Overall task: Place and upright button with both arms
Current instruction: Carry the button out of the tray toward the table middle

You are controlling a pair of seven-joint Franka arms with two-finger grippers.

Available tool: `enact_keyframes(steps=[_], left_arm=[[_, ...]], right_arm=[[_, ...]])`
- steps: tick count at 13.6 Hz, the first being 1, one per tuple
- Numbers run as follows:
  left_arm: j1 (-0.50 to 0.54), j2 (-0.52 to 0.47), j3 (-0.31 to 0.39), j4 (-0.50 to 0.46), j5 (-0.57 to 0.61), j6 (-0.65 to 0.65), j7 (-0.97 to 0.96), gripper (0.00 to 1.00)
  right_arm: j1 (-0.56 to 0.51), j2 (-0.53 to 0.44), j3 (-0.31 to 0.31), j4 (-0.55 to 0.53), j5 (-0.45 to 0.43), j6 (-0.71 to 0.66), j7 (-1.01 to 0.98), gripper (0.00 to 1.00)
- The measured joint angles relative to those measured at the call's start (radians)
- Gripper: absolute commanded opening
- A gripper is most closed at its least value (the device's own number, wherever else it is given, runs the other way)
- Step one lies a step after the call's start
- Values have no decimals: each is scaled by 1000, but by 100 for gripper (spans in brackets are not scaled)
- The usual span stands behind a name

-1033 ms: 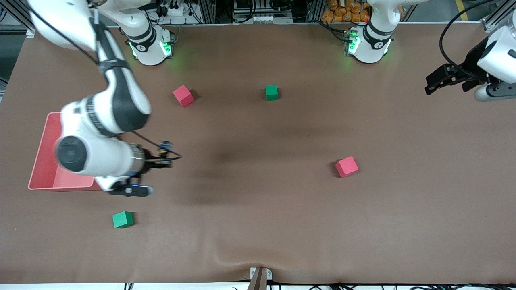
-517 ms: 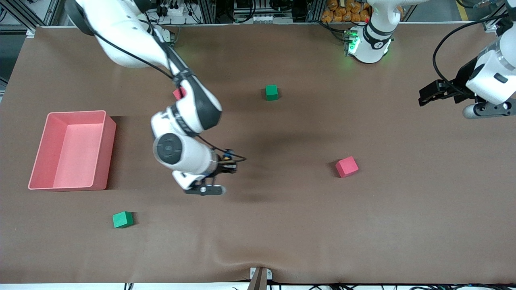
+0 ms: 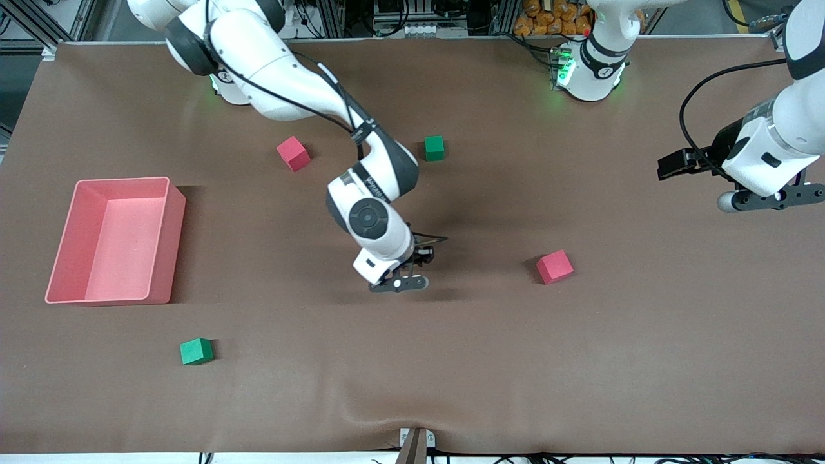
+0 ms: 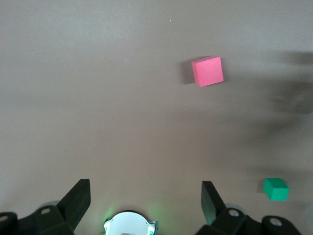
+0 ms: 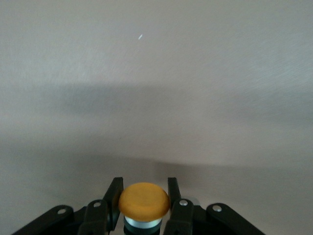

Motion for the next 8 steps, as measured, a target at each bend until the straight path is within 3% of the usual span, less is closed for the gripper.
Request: enact_keyframes(steps=[2, 3, 4, 5, 8], left_arm=[[10, 0, 4, -9, 0, -8, 0, 100], [13, 1, 5, -16, 0, -13, 0, 100], [17, 1, 5, -24, 0, -16, 0, 100], [21, 2, 5, -33, 0, -17, 0, 100], [21, 2, 4, -53, 0, -32, 0, 100]], right_arm=[[30, 18, -8, 0, -10, 31, 1, 0], [40, 27, -8, 1, -21, 41, 7, 23], [47, 34, -10, 1, -25, 49, 14, 55], [51, 39, -10, 1, -26, 57, 19, 100], [54, 41, -12, 8, -32, 60, 35, 100]])
